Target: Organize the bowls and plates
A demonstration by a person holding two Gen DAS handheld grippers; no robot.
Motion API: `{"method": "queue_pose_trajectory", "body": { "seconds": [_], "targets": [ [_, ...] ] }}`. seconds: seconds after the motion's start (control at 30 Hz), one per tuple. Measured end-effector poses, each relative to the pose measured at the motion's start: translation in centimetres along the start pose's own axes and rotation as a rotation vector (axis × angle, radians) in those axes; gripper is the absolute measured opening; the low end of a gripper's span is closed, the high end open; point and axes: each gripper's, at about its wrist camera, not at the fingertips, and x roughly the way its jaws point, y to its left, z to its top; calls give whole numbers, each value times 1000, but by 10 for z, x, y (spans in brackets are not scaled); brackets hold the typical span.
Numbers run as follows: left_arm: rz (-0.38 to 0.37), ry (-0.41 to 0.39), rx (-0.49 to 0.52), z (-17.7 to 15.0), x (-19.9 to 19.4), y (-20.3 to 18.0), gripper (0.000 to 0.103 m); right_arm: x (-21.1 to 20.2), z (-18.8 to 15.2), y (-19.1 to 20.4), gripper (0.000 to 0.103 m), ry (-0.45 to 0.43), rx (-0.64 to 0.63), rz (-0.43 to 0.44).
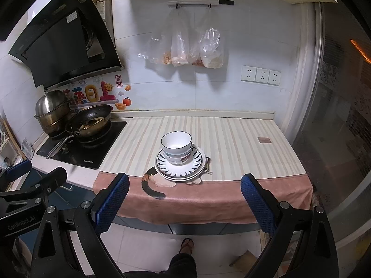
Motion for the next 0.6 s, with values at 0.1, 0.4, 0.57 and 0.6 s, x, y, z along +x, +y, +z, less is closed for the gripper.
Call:
{"method": "queue_pose_trajectory", "body": {
  "seconds": [0.1,0.4,0.57,0.6],
  "targets": [
    [2,-2,1,0,0,1,103,0,0,0,99,0,1,-1],
    [1,-2,1,0,1,1,103,1,1,-1,99,0,-3,-3],
    [3,-3,2,0,1,2,103,2,1,-2,99,1,-5,-6],
    [3,-2,1,-1,0,1,103,2,2,-3,99,0,-5,-5]
  ]
}}
